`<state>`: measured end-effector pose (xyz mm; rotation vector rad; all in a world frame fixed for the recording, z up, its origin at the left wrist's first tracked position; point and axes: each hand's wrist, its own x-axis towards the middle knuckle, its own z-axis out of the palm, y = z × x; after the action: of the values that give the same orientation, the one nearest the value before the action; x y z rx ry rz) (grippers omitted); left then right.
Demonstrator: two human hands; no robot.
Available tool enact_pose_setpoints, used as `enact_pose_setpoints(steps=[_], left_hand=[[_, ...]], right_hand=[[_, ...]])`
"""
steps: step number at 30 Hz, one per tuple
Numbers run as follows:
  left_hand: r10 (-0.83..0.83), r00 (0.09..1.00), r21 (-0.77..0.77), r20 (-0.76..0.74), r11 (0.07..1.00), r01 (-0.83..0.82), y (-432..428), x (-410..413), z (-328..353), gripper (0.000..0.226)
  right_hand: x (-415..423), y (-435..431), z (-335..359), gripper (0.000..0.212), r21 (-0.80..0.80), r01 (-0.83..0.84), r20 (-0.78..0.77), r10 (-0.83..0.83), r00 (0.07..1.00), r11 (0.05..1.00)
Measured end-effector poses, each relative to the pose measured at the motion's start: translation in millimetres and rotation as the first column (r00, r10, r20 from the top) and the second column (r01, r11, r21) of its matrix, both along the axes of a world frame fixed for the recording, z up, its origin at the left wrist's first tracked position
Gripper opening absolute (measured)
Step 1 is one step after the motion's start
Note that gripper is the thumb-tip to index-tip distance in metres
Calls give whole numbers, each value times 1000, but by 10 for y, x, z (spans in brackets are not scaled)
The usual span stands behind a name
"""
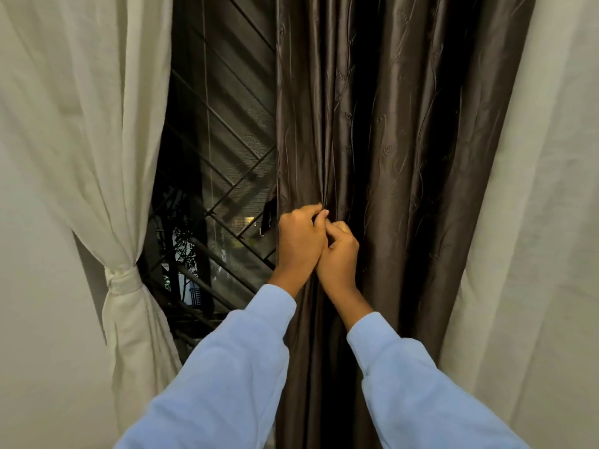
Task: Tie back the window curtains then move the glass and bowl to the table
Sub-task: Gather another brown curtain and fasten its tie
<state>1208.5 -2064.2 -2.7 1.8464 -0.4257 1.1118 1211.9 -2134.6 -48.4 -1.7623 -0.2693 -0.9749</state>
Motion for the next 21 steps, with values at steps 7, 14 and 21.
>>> enact_pose_setpoints(steps=[7, 14, 21], left_hand=[[55, 998, 31, -34, 998, -54, 66, -22, 56, 19], [-14, 1000, 3, -19, 1000, 14, -50, -160, 76, 11], [-43, 999, -13, -19, 999, 43, -197, -234, 86, 5]], right_hand=[[-528, -304, 232, 23, 17, 367, 307, -354, 883, 930], [-296, -592, 272, 86, 88, 483, 46, -488, 872, 871], [-297, -718, 289, 20, 290, 222, 203, -287, 936, 931]])
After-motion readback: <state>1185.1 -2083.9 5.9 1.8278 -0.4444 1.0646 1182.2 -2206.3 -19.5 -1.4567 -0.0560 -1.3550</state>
